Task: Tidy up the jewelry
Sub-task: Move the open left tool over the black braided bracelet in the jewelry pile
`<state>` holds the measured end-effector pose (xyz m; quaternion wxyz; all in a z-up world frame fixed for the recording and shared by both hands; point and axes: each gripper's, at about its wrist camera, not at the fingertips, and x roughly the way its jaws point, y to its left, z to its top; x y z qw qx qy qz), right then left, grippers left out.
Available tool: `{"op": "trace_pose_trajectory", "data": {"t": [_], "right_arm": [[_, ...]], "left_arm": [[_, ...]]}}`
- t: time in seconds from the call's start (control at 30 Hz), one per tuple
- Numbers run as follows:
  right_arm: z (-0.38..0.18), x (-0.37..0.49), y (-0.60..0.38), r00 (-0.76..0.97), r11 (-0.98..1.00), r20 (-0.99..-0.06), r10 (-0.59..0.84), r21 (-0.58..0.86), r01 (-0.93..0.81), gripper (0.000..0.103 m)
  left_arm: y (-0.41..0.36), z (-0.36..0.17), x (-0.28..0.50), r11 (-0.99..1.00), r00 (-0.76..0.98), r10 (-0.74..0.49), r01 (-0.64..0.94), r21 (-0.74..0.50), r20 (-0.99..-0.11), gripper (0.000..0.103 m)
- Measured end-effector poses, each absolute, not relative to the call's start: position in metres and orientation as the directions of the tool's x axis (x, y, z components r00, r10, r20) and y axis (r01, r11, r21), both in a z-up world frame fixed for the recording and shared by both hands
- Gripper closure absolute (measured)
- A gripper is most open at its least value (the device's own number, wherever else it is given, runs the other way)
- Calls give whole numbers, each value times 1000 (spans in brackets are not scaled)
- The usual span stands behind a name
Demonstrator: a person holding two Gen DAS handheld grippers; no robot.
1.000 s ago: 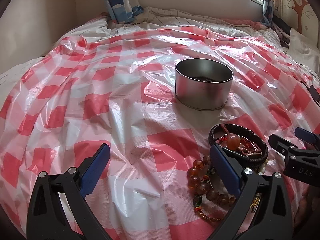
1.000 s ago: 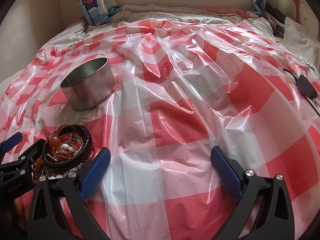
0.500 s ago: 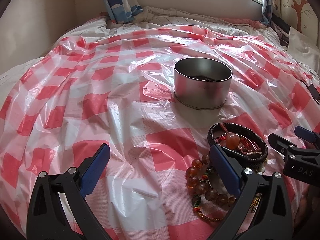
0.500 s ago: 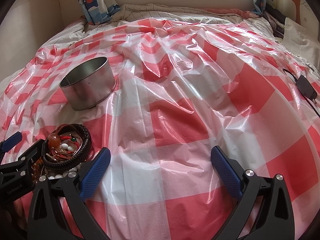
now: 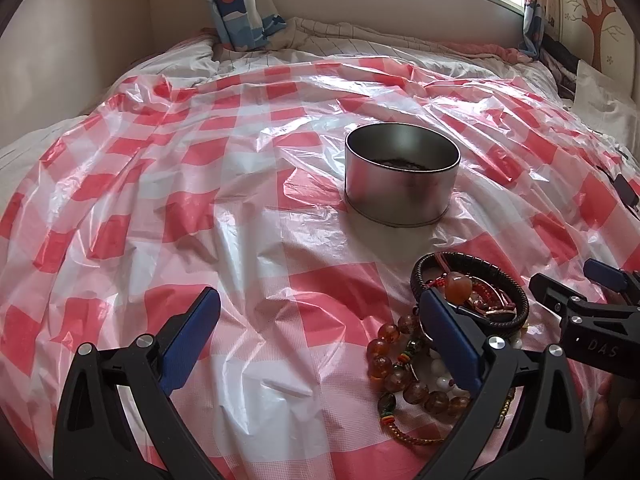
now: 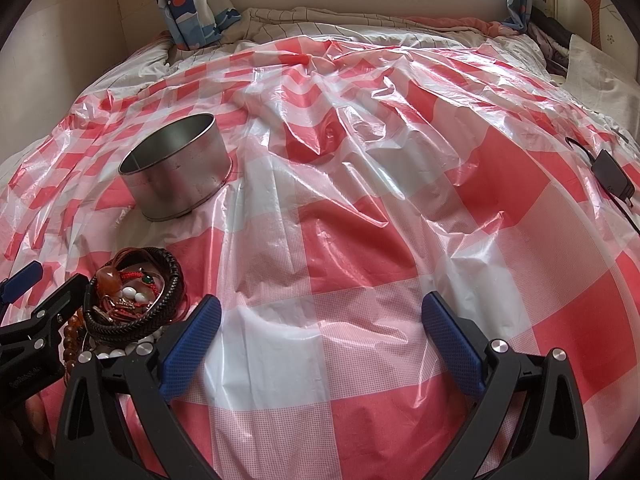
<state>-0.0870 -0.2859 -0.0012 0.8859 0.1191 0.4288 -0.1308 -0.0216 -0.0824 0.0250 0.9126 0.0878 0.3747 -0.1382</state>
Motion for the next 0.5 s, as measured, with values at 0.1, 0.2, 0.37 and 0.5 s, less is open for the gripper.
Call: {"op": "trace_pose_trajectory", "data": {"t": [0.1, 0.2, 0.37, 0.5], "right_arm": [[-1, -88, -286, 598, 937, -791, -129, 99, 334, 7], [-1, -87, -286, 599, 937, -791, -129, 100, 334, 7], [-1, -86, -287, 598, 937, -791, -128, 101, 334, 7], [-1, -86, -287, 597, 937, -792, -129, 101, 335, 7]], "left_arm": [[-81, 26, -22, 946, 678, -198, 321, 43, -708, 7], [-78, 30, -22, 946, 683, -218, 323, 20, -697, 7], [-77, 29, -23, 927, 646, -303, 371, -59, -700, 7], [-84, 30, -27, 921, 665, -299, 389, -25, -684, 7]]}}
